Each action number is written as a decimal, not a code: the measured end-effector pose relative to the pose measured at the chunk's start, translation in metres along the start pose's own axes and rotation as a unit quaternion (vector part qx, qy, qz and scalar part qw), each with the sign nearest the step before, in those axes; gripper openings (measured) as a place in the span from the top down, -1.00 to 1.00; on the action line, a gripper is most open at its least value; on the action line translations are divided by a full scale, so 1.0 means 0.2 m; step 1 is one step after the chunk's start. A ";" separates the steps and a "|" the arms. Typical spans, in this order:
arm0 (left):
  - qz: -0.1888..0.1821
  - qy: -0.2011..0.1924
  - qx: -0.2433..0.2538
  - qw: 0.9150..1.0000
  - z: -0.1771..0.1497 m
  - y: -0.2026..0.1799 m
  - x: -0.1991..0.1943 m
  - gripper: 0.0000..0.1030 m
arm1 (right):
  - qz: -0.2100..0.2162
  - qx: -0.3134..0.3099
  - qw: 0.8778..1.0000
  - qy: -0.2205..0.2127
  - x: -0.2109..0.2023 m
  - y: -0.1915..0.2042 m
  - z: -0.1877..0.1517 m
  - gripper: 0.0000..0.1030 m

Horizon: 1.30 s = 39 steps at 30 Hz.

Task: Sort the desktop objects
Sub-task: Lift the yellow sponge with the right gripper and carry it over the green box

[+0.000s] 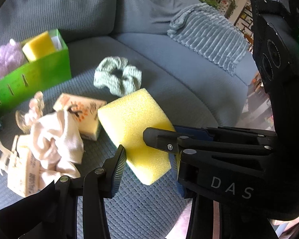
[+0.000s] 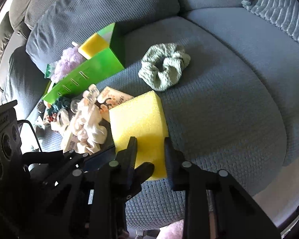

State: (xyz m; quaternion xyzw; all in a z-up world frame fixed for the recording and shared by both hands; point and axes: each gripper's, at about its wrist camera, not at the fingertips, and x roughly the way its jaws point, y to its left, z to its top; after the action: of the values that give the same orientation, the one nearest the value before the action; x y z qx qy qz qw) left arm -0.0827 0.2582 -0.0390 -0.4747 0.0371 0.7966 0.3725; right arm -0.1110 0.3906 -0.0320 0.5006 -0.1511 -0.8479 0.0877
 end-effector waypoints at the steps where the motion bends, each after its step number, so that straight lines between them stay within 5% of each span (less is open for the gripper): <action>1: 0.002 -0.004 0.001 1.000 0.01 0.00 -0.02 0.13 | 0.001 -0.003 1.000 -0.004 -0.01 0.01 0.01 0.50; 39: 0.090 -0.086 -0.016 0.992 0.33 0.37 -0.41 0.13 | 0.060 -0.114 0.990 -0.055 -0.03 0.57 0.42 0.50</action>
State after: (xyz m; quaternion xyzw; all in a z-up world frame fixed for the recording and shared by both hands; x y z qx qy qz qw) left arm -0.1546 0.1872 0.0395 -0.4049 0.0350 0.8654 0.2930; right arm -0.1824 0.3005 0.0505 0.4301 -0.0883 -0.8788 0.1867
